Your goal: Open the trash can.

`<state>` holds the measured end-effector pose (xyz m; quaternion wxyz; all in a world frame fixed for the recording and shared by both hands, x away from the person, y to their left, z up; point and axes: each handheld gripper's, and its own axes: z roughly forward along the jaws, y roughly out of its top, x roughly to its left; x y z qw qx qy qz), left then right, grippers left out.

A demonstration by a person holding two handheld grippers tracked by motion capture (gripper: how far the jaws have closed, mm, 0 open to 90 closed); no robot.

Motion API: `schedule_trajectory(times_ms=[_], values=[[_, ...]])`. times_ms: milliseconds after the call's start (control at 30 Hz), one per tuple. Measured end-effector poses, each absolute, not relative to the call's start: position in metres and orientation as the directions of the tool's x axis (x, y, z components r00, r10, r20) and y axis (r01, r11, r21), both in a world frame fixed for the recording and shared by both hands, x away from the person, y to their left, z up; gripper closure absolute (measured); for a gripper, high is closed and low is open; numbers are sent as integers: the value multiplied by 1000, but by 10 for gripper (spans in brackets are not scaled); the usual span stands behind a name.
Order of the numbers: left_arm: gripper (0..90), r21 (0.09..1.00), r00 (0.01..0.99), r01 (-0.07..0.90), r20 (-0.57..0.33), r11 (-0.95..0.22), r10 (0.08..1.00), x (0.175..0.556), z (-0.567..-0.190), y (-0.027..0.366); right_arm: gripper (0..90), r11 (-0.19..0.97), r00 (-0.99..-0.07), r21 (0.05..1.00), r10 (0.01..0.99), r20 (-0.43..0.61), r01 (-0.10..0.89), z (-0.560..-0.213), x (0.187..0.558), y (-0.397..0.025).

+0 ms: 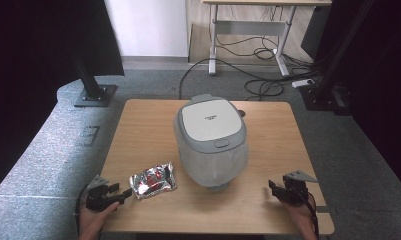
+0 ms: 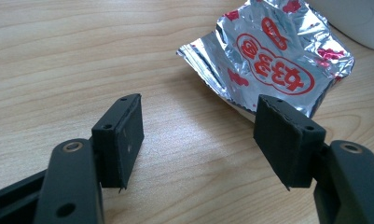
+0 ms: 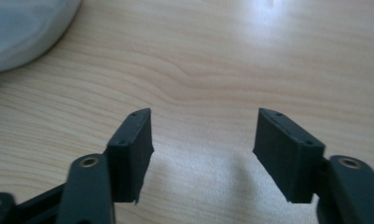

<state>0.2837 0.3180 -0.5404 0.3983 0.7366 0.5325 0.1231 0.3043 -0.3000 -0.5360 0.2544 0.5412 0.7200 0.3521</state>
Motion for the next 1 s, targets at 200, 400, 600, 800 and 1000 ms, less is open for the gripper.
schedule_trajectory(times_ms=[200, 400, 600, 800, 1000], values=[[334, 716, 406, 688, -243, -119, 881, 283, -540, 316, 550, 181, -324, 798, 946, 19, 575, -529, 300, -298], [335, 718, 415, 684, -242, -126, 877, 283, -540, 314, 722, 185, -376, 822, 926, 39, 539, -518, 297, -295], [336, 715, 412, 688, -249, -121, 876, 284, -541, 316, 875, 194, -439, 858, 898, 40, 476, -499, 292, -291], [338, 716, 413, 689, -255, -117, 875, 284, -540, 316, 895, 211, -491, 883, 871, 25, 419, -477, 286, -282], [338, 716, 412, 689, -262, -110, 873, 285, -540, 316, 896, 188, -534, 902, 844, 55, 389, -454, 290, -274]])
